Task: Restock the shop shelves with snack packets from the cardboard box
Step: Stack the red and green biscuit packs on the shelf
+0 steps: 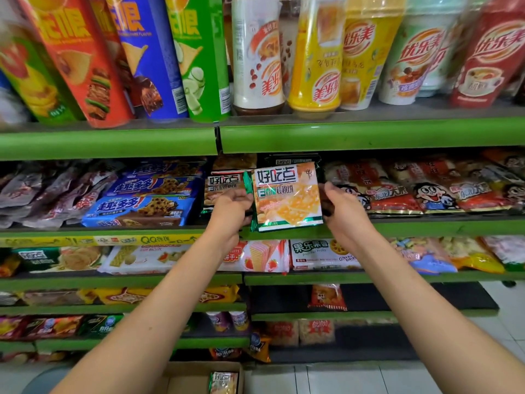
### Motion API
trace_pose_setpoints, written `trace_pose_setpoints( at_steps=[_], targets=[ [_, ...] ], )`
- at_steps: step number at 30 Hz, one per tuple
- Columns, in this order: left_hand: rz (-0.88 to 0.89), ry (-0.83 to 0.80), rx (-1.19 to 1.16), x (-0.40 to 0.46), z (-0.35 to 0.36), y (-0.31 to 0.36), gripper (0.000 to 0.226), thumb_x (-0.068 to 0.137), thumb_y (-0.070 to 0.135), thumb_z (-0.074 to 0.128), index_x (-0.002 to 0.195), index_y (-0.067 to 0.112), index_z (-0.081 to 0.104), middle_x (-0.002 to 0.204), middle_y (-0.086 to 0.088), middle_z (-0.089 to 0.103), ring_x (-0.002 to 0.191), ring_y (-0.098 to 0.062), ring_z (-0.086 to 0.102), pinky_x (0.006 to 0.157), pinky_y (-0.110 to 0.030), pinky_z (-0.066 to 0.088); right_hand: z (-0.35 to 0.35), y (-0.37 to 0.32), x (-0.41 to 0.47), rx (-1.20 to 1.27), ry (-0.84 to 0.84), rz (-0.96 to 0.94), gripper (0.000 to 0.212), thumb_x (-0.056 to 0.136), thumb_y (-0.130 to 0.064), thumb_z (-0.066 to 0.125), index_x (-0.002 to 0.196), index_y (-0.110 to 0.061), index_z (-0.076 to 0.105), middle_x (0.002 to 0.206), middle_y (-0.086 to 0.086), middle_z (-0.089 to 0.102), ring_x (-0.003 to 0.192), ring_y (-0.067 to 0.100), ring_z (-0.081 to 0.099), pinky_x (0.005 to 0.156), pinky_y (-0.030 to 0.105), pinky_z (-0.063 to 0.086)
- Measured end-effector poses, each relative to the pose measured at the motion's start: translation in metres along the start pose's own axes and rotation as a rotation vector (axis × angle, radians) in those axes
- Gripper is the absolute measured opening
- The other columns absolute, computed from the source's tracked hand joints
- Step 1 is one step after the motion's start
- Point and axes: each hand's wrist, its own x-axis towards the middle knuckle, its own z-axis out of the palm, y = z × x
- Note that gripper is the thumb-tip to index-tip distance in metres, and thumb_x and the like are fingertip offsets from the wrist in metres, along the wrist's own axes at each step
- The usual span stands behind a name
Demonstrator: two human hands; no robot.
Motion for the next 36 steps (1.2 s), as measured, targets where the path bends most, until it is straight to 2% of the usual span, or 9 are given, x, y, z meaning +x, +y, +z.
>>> trace_pose_setpoints(
  at_steps=[2,4,5,8,12,19,24,30,36],
  targets=[
    [0.022,0.006,0.017,-0.001,0.000,0.000,0.029,0.099,-0.004,0.044,0.095,0.023,0.055,0.098,0.004,0.062,0.089,-0.010,0.056,0.066,-0.025,0.046,0.002,0.000,0.004,-0.158,0.026,-0.043,0.020,0.106,-0.021,0.045,0.098,-0.022,0.064,0.118,0.004,0.068,0.107,0.019,0.061,0.086,0.033,0.047],
    [0.049,0.012,0.046,-0.002,-0.003,0.000,0.027,0.099,-0.002,0.047,0.095,0.023,0.056,0.095,0.004,0.061,0.086,-0.010,0.056,0.064,-0.024,0.045,0.004,0.003,0.006,-0.347,0.080,-0.118,0.023,0.106,-0.019,0.043,0.090,-0.023,0.059,0.099,-0.002,0.065,0.083,0.002,0.058,0.067,0.023,0.039],
    [0.065,0.020,0.057,-0.002,-0.006,-0.001,0.025,0.098,-0.001,0.050,0.094,0.022,0.057,0.093,0.003,0.061,0.086,-0.011,0.056,0.064,-0.025,0.045,0.004,0.005,0.008,-0.405,0.107,-0.148,0.023,0.106,-0.020,0.043,0.089,-0.023,0.058,0.092,-0.004,0.062,0.076,-0.002,0.055,0.065,0.022,0.038],
    [0.111,0.040,0.088,0.001,-0.017,-0.004,0.018,0.096,0.002,0.059,0.090,0.019,0.059,0.086,0.001,0.058,0.084,-0.015,0.057,0.065,-0.029,0.047,0.003,0.013,0.013,-0.427,0.143,-0.155,0.020,0.107,-0.020,0.042,0.092,-0.018,0.055,0.093,-0.006,0.058,0.084,0.007,0.052,0.082,0.033,0.045],
    [0.130,0.037,0.092,0.002,-0.020,-0.005,0.017,0.095,0.001,0.062,0.089,0.017,0.060,0.085,-0.001,0.058,0.081,-0.013,0.057,0.060,-0.024,0.050,0.002,0.019,0.013,-0.478,0.158,-0.207,0.024,0.107,-0.021,0.040,0.087,-0.025,0.051,0.070,-0.008,0.045,0.061,0.010,0.039,0.055,0.028,0.031],
    [0.136,0.041,0.089,0.006,-0.023,-0.007,0.017,0.092,-0.001,0.065,0.088,0.016,0.063,0.088,-0.002,0.060,0.080,-0.013,0.058,0.056,-0.019,0.053,0.001,0.020,0.012,-0.523,0.133,-0.228,0.024,0.108,-0.021,0.037,0.087,-0.023,0.048,0.067,-0.008,0.039,0.056,0.008,0.033,0.051,0.025,0.024],
    [0.133,0.025,0.094,0.008,-0.027,-0.011,0.016,0.092,-0.001,0.065,0.088,0.015,0.063,0.089,-0.002,0.061,0.079,-0.012,0.060,0.059,-0.019,0.054,0.001,0.021,0.010,-0.550,0.115,-0.224,0.025,0.108,-0.022,0.037,0.086,-0.027,0.048,0.070,-0.009,0.039,0.058,0.007,0.034,0.051,0.025,0.025],
    [0.114,0.009,0.081,0.010,-0.030,-0.012,0.014,0.091,-0.002,0.066,0.088,0.012,0.064,0.088,-0.004,0.061,0.076,-0.013,0.060,0.056,-0.015,0.053,0.002,0.023,0.011,-0.577,0.130,-0.226,0.019,0.108,-0.023,0.038,0.095,-0.019,0.051,0.075,-0.007,0.042,0.065,0.009,0.040,0.055,0.027,0.030],
    [0.134,-0.004,0.097,0.009,-0.030,-0.014,0.014,0.092,-0.001,0.066,0.089,0.012,0.063,0.086,-0.003,0.060,0.074,-0.012,0.059,0.056,-0.014,0.052,0.000,0.025,0.012,-0.560,0.118,-0.226,0.023,0.108,-0.022,0.038,0.088,-0.025,0.049,0.075,-0.007,0.042,0.064,0.008,0.039,0.056,0.026,0.029]
  ],
)
